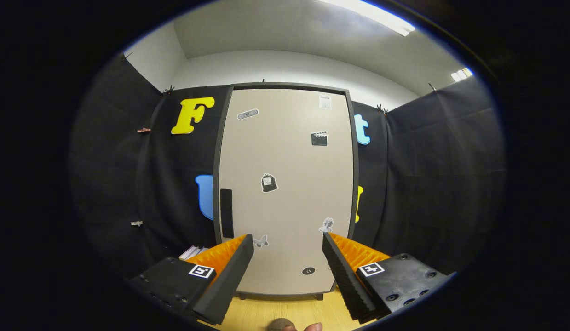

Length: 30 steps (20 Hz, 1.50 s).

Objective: Open the shoe cabinet door, grab the shoes and put them into the shoe cabinet, then close the shoe cabinet door.

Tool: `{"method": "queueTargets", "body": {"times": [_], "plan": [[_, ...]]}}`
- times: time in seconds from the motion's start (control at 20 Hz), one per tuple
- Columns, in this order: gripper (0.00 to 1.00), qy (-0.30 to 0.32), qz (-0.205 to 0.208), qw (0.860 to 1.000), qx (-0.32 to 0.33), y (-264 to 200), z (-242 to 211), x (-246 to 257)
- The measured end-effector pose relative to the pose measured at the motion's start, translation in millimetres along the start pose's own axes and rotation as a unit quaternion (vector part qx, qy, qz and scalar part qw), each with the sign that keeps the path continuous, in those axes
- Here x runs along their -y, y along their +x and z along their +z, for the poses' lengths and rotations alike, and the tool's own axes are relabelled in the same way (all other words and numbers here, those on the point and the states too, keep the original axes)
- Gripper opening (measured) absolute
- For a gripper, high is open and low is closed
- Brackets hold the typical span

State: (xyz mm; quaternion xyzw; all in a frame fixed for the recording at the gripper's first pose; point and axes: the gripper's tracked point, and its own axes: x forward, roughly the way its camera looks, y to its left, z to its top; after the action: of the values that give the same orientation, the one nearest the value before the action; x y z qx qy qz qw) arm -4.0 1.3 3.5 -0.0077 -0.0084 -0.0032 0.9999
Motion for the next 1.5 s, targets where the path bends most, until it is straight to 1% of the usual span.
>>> {"method": "queueTargets", "body": {"times": [0.3, 0.55, 0.65, 0.8, 1.0, 1.3, 1.4, 1.5], "plan": [[0.98, 0.012, 0.019, 1.000, -0.002, 12.2, 2.5, -24.8], [0.98, 0.019, 0.036, 0.999, 0.011, 49.3, 13.6, -61.4], [0.97, 0.022, 0.044, 0.999, 0.012, 67.3, 11.2, -80.1], [0.97, 0.026, 0.059, 0.998, 0.000, 92.7, 1.5, -106.9], [0.97, 0.013, 0.065, 0.998, -0.010, 129.7, -18.3, -129.4], [0.98, 0.003, 0.057, 0.998, -0.035, 178.8, -45.2, -145.0], [0.96, 0.001, 0.054, 0.998, -0.039, 189.0, -51.1, -150.4], [0.86, 0.000, 0.049, 0.998, -0.043, 199.3, -55.8, -152.8]]}}
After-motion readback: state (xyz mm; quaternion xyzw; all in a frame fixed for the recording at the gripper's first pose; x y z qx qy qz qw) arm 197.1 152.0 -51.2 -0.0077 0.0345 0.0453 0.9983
